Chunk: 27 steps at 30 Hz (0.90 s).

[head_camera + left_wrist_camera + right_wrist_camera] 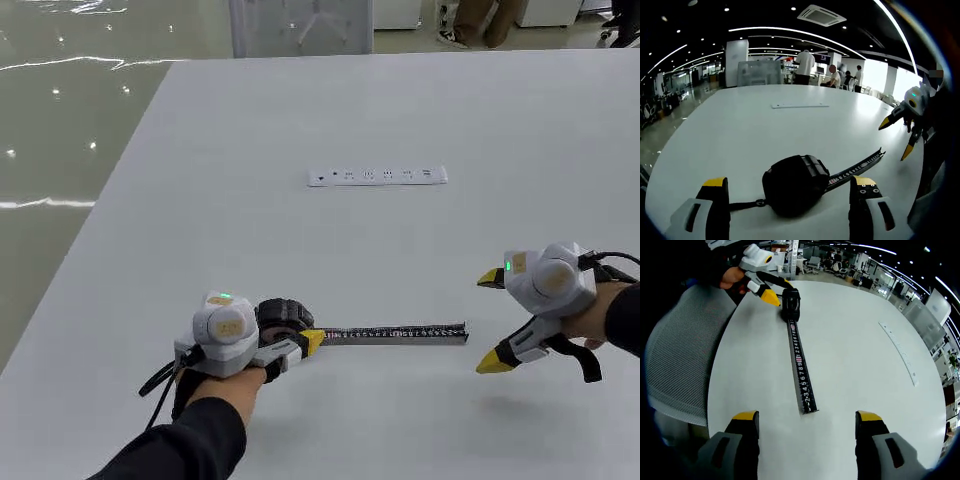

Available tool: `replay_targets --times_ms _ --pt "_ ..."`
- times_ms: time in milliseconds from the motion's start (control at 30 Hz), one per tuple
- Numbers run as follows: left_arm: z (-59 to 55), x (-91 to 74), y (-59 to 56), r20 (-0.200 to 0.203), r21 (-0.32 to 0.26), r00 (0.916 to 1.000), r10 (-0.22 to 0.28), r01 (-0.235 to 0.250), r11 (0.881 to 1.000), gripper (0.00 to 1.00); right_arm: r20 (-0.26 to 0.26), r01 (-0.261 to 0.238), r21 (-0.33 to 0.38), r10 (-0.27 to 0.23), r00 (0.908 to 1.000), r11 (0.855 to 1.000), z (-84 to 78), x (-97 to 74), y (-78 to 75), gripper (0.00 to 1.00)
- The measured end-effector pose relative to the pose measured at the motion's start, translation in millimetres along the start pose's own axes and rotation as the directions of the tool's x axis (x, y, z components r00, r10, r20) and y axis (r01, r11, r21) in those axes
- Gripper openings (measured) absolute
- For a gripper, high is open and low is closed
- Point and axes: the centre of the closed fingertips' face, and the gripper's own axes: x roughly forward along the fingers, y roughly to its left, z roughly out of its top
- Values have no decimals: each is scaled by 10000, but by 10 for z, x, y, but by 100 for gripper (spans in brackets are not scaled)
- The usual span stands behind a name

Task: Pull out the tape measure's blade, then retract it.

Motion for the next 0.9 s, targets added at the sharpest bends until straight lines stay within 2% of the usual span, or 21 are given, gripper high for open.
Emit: replay_targets --times_ms 67,133,200,267,333,467,800,900 --pt "-60 31 -26 -136 -240 9999 -66 62 9997 97 -154 -159 -77 158 9998 9998 14 41 -11 69" --pt "-73 39 -57 -105 -313 9999 -104 101 9995 97 -331 -430 -230 422 9986 9988 25 68 -3 62" --pt "-57 45 -91 -4 -293 9998 -182 182 9994 97 -411 -521 -306 508 9979 9982 37 99 -15 56" --pt "-17 61 -132 251 13 9992 -297 297 9996 97 -617 -798 -260 781 9950 9965 10 142 -18 52" --pt "-18 73 -151 254 148 9992 -320 316 9994 96 -711 -979 -316 955 9929 9947 17 174 -5 47" --pt "37 66 -127 487 -124 9985 -243 249 9996 95 -878 -1296 -334 1262 9881 9910 25 232 30 41" --pt "46 69 -44 456 -509 9989 -80 103 9986 94 -1291 -1478 -701 1380 9820 9865 -112 314 59 23" --pt "16 83 -52 378 -427 9992 -140 156 9990 94 -1185 -1375 -662 1291 9845 9883 -97 332 35 20"
